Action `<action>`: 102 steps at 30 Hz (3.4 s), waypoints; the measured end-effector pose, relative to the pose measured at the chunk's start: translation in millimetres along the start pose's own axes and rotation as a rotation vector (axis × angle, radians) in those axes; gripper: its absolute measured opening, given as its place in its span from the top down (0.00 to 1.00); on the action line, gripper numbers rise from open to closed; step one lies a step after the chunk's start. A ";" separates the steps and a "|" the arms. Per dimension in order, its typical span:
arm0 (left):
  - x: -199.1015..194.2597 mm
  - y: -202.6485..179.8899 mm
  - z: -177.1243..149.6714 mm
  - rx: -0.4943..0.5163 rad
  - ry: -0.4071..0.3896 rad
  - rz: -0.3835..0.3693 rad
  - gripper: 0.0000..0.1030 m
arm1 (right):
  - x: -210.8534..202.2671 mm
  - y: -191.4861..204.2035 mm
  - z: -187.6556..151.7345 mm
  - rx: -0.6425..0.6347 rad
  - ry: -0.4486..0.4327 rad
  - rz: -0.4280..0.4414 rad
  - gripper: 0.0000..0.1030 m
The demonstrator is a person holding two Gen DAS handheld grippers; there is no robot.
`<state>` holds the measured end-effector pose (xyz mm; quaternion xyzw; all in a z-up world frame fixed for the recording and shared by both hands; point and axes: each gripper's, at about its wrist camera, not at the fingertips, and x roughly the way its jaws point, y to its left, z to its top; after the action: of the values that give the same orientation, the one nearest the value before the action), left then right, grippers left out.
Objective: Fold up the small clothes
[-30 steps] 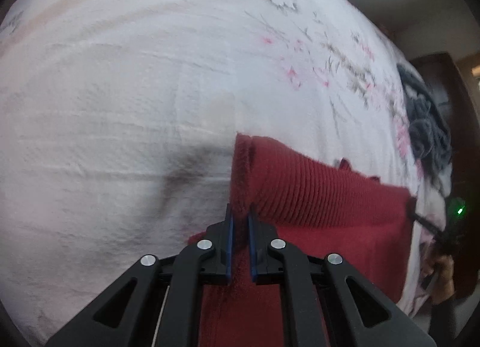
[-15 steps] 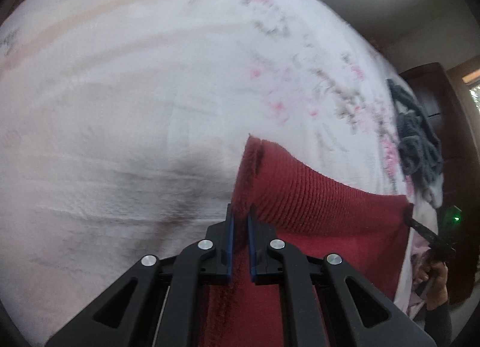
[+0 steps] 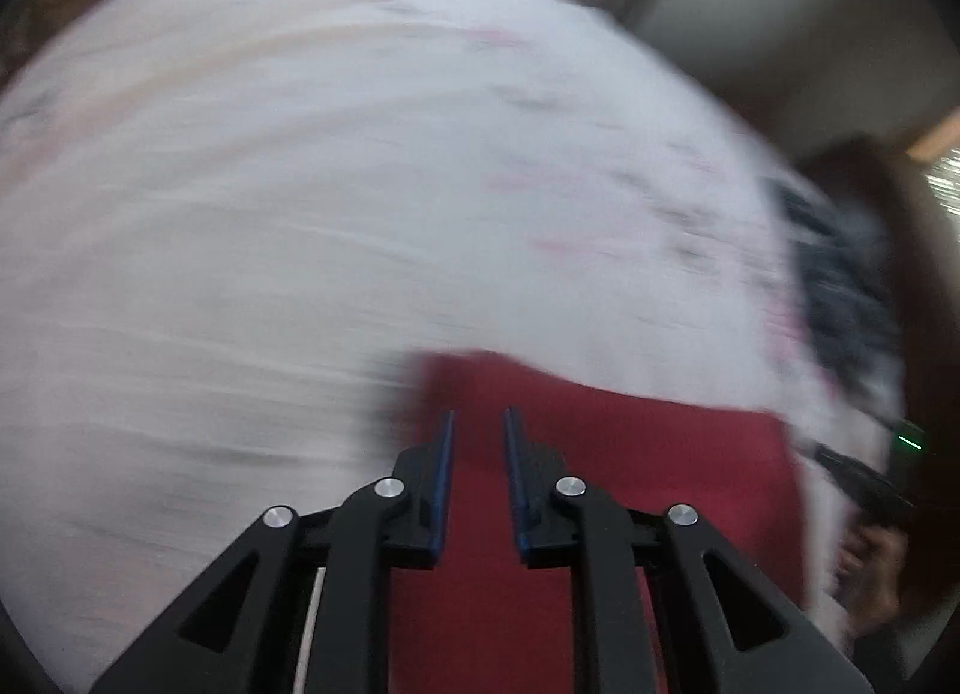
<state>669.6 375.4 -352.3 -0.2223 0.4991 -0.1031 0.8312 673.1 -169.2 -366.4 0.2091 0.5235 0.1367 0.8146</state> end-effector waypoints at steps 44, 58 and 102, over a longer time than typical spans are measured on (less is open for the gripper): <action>-23.4 31.6 -221.5 0.012 0.182 -0.118 0.98 | -59.7 -56.7 -206.0 0.174 0.179 0.197 1.00; -126.2 72.9 -220.5 -0.284 0.032 -0.287 0.28 | -95.0 143.7 -275.6 -0.540 0.054 -0.152 0.48; -114.1 136.3 -222.7 -0.443 -0.077 -0.518 0.24 | 143.0 382.7 -378.3 -1.523 -0.146 -0.580 0.34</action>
<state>412.9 480.8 -417.0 -0.5205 0.4048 -0.1912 0.7271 386.6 303.5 -432.9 -0.5369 0.2662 0.2248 0.7684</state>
